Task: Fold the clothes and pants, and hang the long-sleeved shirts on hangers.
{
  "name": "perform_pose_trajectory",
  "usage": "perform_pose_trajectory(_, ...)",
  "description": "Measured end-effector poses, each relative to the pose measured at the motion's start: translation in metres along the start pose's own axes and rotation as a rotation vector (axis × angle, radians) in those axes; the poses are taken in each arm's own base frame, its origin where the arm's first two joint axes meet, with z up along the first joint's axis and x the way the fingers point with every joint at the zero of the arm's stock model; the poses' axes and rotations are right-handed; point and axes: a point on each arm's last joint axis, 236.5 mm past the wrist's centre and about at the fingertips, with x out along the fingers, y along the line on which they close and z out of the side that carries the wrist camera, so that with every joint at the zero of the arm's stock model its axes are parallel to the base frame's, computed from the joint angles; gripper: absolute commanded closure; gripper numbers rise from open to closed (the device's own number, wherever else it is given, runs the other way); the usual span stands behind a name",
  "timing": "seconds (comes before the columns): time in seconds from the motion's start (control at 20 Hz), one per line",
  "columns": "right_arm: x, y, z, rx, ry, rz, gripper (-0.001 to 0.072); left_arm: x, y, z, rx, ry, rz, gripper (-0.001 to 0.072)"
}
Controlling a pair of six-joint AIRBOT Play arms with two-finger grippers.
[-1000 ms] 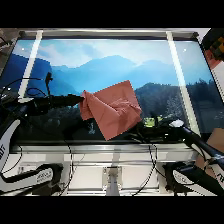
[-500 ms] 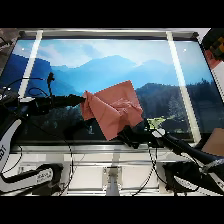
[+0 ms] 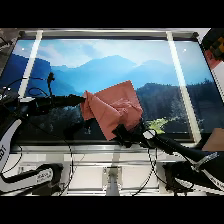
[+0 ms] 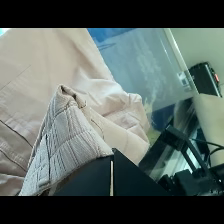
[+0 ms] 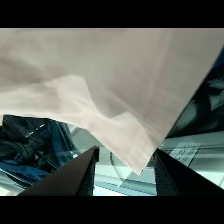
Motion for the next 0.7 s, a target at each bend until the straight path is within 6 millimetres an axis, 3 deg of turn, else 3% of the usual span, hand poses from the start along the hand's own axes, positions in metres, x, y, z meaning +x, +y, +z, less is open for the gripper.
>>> perform_pose_trajectory(0.05,0.001,-0.001,-0.002,0.003,0.001,-0.002,0.0354,0.0,0.0,0.0,0.001,0.0,0.0,0.0704)
perform_pose_trajectory(0.2,0.003,-0.001,-0.003,0.009,-0.001,-0.004,0.0355,0.0,0.0,0.0,0.003,0.0,0.0,0.0704)
perform_pose_trajectory(0.3,0.003,0.002,-0.004,0.007,-0.002,0.0,0.0458,0.0,0.0,0.0,0.003,0.0,0.0,0.0703)
perform_pose_trajectory(0.45,0.004,0.01,-0.003,-0.007,-0.01,0.013,0.0508,0.0,0.0,0.0,0.003,0.0,0.001,0.0703)
perform_pose_trajectory(0.55,0.004,0.017,-0.005,-0.011,-0.006,0.026,0.0702,0.0,0.0,0.0,0.003,0.0,0.001,0.0703)
perform_pose_trajectory(0.7,0.004,0.022,-0.006,-0.016,-0.002,0.035,0.0704,0.0,0.005,0.002,0.003,-0.008,0.02,0.0703)
